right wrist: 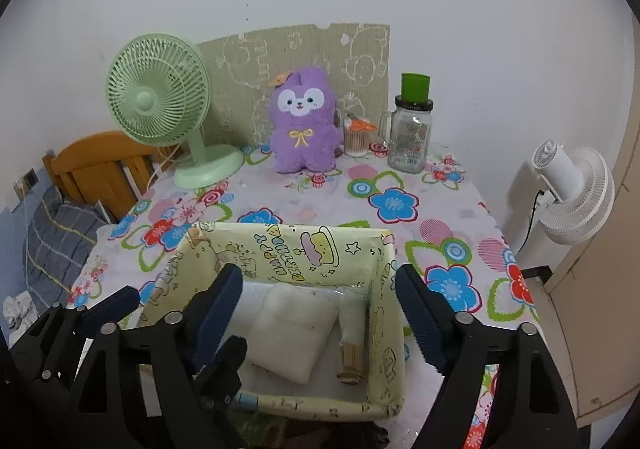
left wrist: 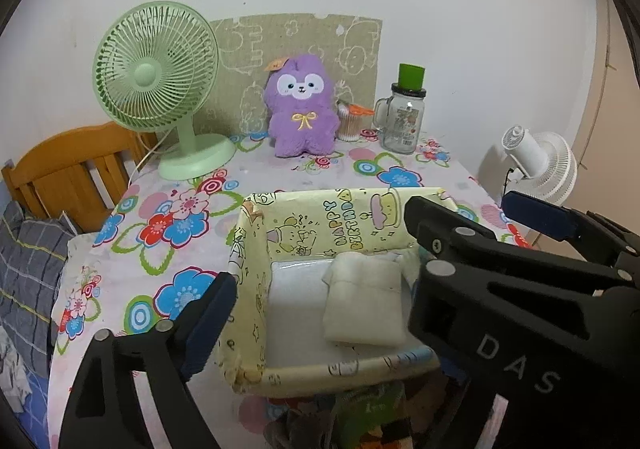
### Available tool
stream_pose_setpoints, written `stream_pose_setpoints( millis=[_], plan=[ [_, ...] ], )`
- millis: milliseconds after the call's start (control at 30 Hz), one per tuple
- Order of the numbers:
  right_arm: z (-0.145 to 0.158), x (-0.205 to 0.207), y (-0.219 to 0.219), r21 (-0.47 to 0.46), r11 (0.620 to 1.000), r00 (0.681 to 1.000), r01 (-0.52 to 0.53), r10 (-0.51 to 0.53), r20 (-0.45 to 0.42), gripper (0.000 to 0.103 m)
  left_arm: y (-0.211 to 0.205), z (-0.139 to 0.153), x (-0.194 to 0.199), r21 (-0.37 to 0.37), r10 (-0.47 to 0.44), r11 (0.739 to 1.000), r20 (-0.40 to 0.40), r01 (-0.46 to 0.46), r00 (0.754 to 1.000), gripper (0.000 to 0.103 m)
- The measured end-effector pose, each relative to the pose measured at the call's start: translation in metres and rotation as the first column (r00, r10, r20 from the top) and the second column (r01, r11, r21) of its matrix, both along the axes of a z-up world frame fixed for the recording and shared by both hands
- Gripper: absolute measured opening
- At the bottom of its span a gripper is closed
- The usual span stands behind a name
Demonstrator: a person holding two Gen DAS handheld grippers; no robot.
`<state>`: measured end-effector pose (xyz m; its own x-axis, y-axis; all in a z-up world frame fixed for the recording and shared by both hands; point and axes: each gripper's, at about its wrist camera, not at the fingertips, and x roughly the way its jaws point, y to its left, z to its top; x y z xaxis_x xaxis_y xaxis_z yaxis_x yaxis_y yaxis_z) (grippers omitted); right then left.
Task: Organize soft objects
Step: 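Withdraw both open tools from the basket back toward the remaining items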
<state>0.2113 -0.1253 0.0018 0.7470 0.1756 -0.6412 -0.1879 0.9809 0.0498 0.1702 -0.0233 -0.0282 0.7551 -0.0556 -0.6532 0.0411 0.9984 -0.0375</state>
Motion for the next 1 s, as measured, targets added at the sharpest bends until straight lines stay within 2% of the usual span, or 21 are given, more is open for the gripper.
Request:
stream_pose_setpoints(
  millis=[133,467,633,1000],
  plan=[
    [0.007,-0.013,-0.002,-0.003,1.0,1.0,0.007,-0.007,0.029,0.091,0.0,0.005,-0.01,-0.021,-0.016,1.0,0.016,0.016,1.0,0.097],
    [0.02,-0.04,-0.008,0.003,1.0,0.998,0.008,-0.009,0.066,0.101,-0.004,0.019,-0.036,0.002,-0.01,1.0,0.063,0.01,0.998,0.101],
    [0.024,-0.051,-0.01,0.008,1.0,0.997,0.01,-0.01,0.079,0.101,-0.009,0.022,-0.046,0.052,0.012,0.999,0.084,-0.016,0.996,0.103],
    [0.03,-0.075,-0.013,-0.012,1.0,0.995,0.015,-0.014,0.103,0.101,-0.011,0.028,-0.064,0.028,0.003,1.0,0.107,-0.006,0.994,0.103]
  ],
)
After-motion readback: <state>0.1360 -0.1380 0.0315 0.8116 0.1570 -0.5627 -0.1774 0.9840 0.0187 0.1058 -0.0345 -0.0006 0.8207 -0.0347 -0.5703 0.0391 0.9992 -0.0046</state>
